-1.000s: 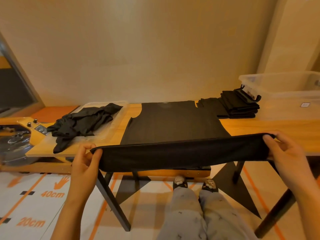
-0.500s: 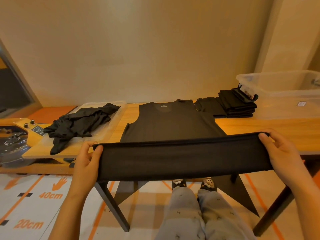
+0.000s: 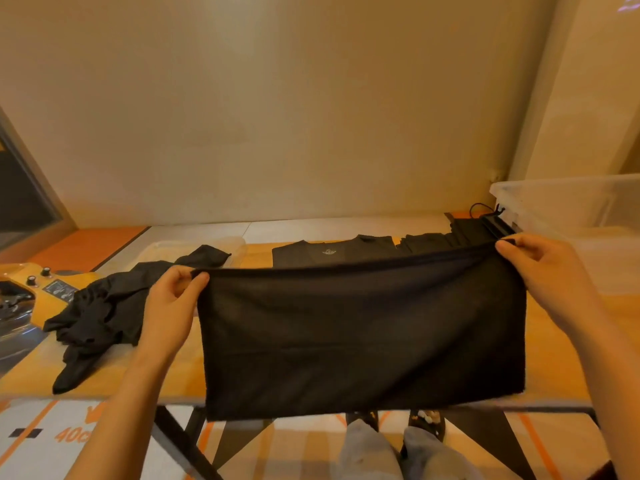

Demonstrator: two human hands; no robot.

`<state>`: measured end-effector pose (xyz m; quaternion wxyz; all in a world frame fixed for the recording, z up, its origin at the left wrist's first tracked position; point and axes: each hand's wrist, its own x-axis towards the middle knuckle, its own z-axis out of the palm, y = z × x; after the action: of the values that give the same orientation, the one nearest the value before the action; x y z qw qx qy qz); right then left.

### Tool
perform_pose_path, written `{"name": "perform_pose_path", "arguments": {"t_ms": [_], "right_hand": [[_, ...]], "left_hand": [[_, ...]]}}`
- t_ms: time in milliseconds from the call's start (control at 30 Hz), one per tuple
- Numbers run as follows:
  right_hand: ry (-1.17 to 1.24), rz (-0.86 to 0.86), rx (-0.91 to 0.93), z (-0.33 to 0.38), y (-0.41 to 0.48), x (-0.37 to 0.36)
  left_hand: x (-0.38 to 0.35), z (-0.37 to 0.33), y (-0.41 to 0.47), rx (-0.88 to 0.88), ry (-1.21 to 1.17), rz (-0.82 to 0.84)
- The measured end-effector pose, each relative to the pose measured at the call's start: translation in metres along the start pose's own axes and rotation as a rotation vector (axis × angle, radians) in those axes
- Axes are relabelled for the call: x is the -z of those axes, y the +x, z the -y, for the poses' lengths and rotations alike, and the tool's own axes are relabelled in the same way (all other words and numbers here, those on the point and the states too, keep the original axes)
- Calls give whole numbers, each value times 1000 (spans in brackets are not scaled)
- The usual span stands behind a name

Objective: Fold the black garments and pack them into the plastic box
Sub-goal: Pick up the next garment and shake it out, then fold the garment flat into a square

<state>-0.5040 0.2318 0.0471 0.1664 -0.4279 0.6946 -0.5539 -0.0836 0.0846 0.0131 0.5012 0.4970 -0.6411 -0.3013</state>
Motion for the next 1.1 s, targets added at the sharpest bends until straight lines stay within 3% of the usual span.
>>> {"name": "perform_pose_path", "arguments": {"t_ms": [200,300,400,500,933,1033,1100], "right_hand": [[-264,-58,94,3,146,-44],[-532,-25,123,-16,210,-92],[-800,33,61,-54,240,-136],[-910,33,33,-86,250,-156],[-929,36,113,-92,245,-177],[-879,33,261,-61,213,-169],[-796,119,382,-35,168,-159]], "left_hand": [[-44,-10,149,65,123,23],[-84,18,210,132,289,82],[-116,59,231,133,597,165],[-130,88,233,94,744,198],[-147,114,233,-141,1072,176],[-142,86,202,-229,964,213],[-135,63,159,-282,857,334]]}}
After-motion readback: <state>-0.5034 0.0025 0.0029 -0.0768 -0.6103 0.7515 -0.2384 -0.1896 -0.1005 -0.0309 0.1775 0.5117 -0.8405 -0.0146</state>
